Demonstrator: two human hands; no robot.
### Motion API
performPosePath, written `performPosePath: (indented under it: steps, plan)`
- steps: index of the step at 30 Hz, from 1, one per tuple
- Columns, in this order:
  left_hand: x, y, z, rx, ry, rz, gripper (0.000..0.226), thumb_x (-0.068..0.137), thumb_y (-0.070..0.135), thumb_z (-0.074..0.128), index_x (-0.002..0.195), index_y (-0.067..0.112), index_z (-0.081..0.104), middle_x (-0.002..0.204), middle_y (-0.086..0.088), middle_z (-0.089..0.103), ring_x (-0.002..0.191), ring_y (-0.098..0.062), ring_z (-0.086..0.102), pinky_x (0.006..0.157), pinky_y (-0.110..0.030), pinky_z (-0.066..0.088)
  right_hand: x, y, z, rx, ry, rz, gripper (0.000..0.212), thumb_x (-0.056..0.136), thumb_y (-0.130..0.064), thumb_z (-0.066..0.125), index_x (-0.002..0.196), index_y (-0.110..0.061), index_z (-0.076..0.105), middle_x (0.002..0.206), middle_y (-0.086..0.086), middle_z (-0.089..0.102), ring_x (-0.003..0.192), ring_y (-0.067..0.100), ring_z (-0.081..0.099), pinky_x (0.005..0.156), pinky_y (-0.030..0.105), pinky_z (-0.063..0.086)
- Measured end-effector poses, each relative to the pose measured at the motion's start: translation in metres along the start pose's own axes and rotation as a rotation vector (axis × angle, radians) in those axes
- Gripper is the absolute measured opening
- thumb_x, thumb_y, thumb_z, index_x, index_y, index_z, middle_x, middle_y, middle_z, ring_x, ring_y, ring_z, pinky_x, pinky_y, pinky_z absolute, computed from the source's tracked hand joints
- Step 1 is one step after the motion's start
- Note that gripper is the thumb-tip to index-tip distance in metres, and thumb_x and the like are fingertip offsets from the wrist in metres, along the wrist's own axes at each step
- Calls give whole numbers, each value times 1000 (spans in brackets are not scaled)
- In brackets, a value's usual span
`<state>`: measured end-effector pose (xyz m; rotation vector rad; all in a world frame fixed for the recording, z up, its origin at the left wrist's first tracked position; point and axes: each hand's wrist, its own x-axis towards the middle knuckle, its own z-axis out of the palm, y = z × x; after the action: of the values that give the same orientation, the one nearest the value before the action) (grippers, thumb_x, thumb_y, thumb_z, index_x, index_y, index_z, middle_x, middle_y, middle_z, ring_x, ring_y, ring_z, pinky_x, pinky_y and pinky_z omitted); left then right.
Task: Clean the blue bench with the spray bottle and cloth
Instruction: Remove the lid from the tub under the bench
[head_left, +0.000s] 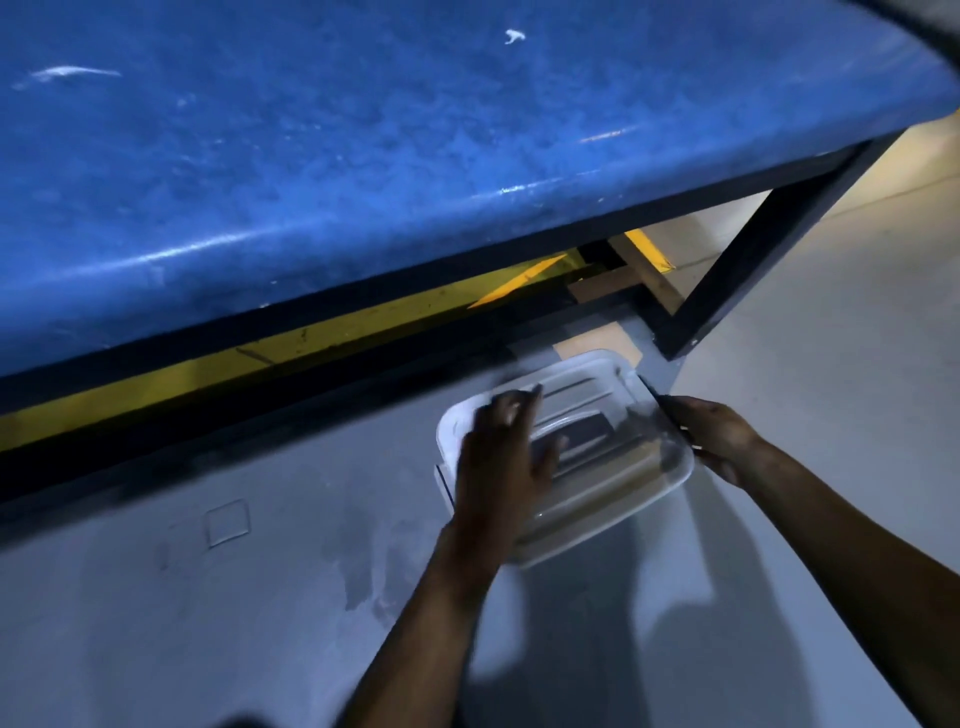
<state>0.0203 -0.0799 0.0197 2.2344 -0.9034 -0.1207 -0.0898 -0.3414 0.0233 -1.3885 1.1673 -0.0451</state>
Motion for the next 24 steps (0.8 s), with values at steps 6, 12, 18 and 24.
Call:
performPosePath:
  steps: [6, 12, 18, 24]
  plan:
    - [15, 17, 24, 424, -275, 61, 26, 80, 31, 77, 103, 21, 69, 105, -5, 66, 99, -32, 65, 74, -42, 53, -1, -1, -4, 87, -33, 38, 22, 102, -25, 59, 119, -22, 72, 114, 3, 73, 98, 20, 67, 78, 34, 53]
    - [12, 33, 33, 630, -420, -11, 54, 56, 21, 80, 108, 7, 77, 105, -13, 78, 99, -31, 76, 74, -42, 62, -3, -1, -6, 158, -54, 85, 21, 99, -27, 63, 117, -21, 72, 115, -1, 71, 101, 17, 64, 79, 32, 51]
    - [16, 40, 21, 708, -349, 134, 23, 69, 21, 58, 87, 19, 71, 86, -5, 68, 81, -23, 68, 64, -35, 56, 6, 2, -12, 198, -58, 120, 27, 98, -28, 64, 123, -21, 72, 120, -1, 73, 112, 19, 64, 90, 35, 53]
    - [21, 39, -20, 577, -175, 194, 54, 97, -2, 13, 102, -6, 67, 105, -27, 62, 94, -45, 64, 66, -45, 53, 6, 5, -17, 252, -103, 129, 20, 103, -6, 48, 106, -12, 68, 106, 11, 69, 79, 16, 70, 67, 31, 59]
